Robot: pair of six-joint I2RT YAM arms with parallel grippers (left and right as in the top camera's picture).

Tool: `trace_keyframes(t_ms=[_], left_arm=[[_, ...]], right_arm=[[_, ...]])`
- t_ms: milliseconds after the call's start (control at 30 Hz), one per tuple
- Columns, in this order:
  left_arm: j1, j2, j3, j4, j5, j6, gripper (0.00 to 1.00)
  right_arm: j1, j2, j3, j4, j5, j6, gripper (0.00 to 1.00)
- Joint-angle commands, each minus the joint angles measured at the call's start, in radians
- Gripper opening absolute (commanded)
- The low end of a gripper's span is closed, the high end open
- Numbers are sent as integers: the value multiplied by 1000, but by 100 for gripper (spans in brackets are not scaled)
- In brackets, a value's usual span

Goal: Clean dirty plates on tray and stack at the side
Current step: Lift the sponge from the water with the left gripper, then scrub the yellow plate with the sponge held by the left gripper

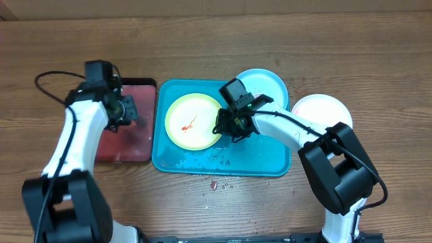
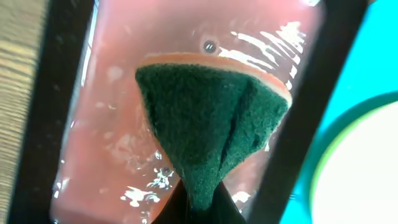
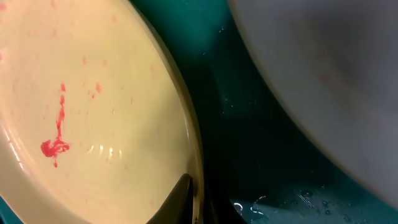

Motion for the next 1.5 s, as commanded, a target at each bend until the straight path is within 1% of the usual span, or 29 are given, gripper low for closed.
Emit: trace_keyframes(t_ms=[0, 133, 200, 333, 433, 500, 567, 1067, 1100, 1200, 1300, 1467], left_arm=[[39, -82, -13, 34, 114, 53, 4], [90, -189, -149, 164, 223, 74, 5], [117, -254, -243, 251, 301, 111, 4], [180, -336, -378, 377, 452, 145, 4], [244, -337, -435, 442, 596, 187, 4], [290, -320, -449, 457, 645, 196, 4], [314, -303, -449, 461, 664, 196, 4], [329, -290, -449, 469, 678, 195, 4], [328, -290, -449, 472, 679, 185, 4], [322, -290, -444, 479, 668, 108, 4], [271, -290, -421, 453, 604, 63, 4], [55, -284, -322, 321, 373, 60, 4]], right_arm=[[6, -27, 4, 0, 18, -5, 9], [6, -27, 4, -1, 18, -9, 9], [6, -27, 4, 0, 18, -12, 9], [6, -27, 4, 1, 18, -12, 9], [6, -27, 4, 3, 16, -11, 9], [6, -27, 4, 3, 14, -12, 8], [6, -27, 4, 4, 14, -12, 8], [6, -27, 4, 5, 13, -11, 8], [6, -27, 4, 8, 9, -11, 8], [6, -27, 4, 13, -2, -11, 8], [6, -27, 4, 15, -8, -11, 8], [6, -27, 4, 14, -16, -11, 8]])
